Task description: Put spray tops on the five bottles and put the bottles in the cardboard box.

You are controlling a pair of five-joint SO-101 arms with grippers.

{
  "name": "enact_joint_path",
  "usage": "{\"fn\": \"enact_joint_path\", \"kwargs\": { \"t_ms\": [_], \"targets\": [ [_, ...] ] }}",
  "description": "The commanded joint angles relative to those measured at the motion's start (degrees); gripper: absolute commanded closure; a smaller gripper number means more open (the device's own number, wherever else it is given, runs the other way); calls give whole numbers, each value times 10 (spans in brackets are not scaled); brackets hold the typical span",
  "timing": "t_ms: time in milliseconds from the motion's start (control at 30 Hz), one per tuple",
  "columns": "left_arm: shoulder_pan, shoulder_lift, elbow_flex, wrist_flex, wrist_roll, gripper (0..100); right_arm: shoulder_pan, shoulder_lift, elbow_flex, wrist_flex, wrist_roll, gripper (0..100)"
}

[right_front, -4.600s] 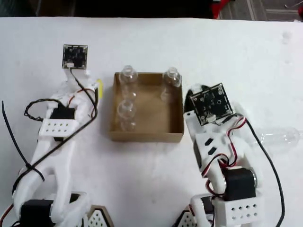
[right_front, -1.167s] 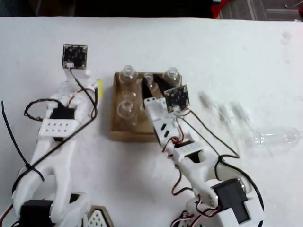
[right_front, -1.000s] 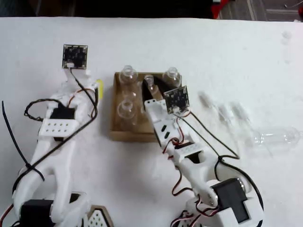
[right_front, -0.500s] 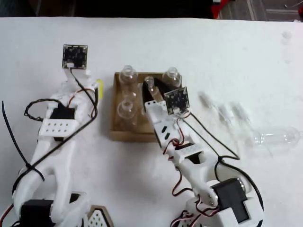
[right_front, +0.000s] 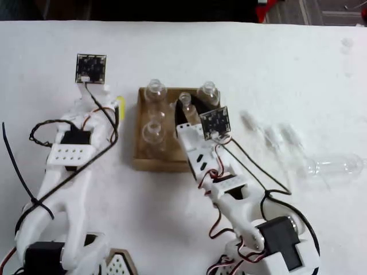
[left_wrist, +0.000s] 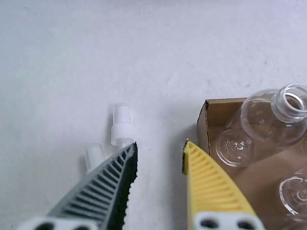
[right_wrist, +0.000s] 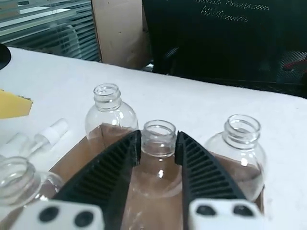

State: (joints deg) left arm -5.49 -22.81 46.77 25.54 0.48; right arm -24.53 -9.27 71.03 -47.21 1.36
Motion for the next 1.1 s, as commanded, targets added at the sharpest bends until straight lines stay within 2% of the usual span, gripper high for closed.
{"fn": "enact_joint_path", "kwargs": {
  "t_ms": [0, 300, 467, 1067],
  "targets": [
    [0, -3, -5, -13, 2, 846, -8, -4, -2, -10, -1, 903],
    [0, -3, -6, -13, 2, 846, -10, -8, 7, -10, -1, 901],
    [0, -3, -6, -13, 2, 846, -10, -8, 8, -10, -2, 835],
    [0, -2, -8, -13, 2, 846, -11, -19, 9, -9, -2, 833]
  ]
}}
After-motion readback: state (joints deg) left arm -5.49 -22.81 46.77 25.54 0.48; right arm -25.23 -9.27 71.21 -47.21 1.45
